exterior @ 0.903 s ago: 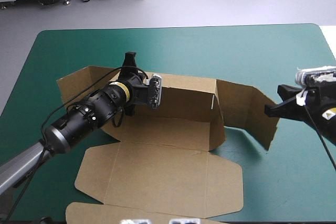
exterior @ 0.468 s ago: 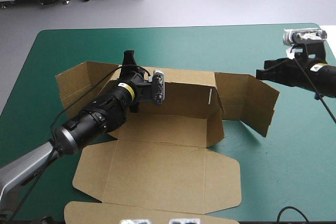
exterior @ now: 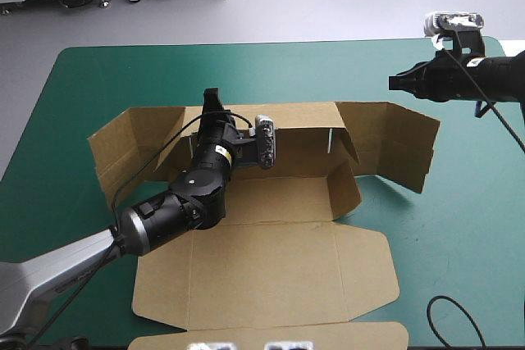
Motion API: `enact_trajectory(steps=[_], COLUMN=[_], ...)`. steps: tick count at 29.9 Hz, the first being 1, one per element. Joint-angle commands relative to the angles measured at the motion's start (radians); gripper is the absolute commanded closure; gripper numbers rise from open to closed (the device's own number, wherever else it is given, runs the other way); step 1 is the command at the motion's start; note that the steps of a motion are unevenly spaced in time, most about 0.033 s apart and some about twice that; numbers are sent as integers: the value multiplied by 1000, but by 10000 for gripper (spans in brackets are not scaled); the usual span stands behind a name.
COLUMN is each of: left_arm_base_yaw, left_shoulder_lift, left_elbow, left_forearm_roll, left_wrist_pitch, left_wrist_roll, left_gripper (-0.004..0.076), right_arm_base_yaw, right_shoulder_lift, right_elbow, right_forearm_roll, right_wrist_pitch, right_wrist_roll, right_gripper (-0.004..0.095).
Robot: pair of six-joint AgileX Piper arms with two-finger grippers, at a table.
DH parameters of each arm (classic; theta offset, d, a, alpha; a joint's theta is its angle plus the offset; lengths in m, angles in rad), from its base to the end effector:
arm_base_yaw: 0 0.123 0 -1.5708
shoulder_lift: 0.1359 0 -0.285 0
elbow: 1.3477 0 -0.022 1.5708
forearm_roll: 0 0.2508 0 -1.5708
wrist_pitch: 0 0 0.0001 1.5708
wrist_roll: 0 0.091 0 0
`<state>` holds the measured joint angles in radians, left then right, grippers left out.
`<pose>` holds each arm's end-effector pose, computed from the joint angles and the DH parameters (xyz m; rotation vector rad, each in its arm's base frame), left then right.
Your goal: Fold the box
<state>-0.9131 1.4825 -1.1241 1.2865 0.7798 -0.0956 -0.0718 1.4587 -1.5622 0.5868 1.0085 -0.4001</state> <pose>0.2434 -0.2145 0.3271 1.4624 1.4692 0.8818 0.3108 0.0204 0.4232 -0.2337 2.2349 0.4890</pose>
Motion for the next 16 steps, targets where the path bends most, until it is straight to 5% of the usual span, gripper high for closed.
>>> enact_trajectory(steps=[1, 9, 16], left_arm_base_yaw=[-8, -10, -10], left_shoulder_lift=[-36, -36, -35], left_elbow=[-30, -30, -30], left_forearm_roll=[67, 69, 65], left_wrist_pitch=[37, 63, 73], left_wrist_roll=[-25, -93, -99], left_gripper=[732, 732, 732], right_arm_base_yaw=[36, 201, 226], right_shoulder_lift=[37, 251, 443], right_elbow=[-93, -359, -616], right_forearm_roll=[10, -276, -273], right_wrist_pitch=[-7, 68, 163], right_wrist_roll=[29, 227, 316], right_gripper=[924, 925, 925])
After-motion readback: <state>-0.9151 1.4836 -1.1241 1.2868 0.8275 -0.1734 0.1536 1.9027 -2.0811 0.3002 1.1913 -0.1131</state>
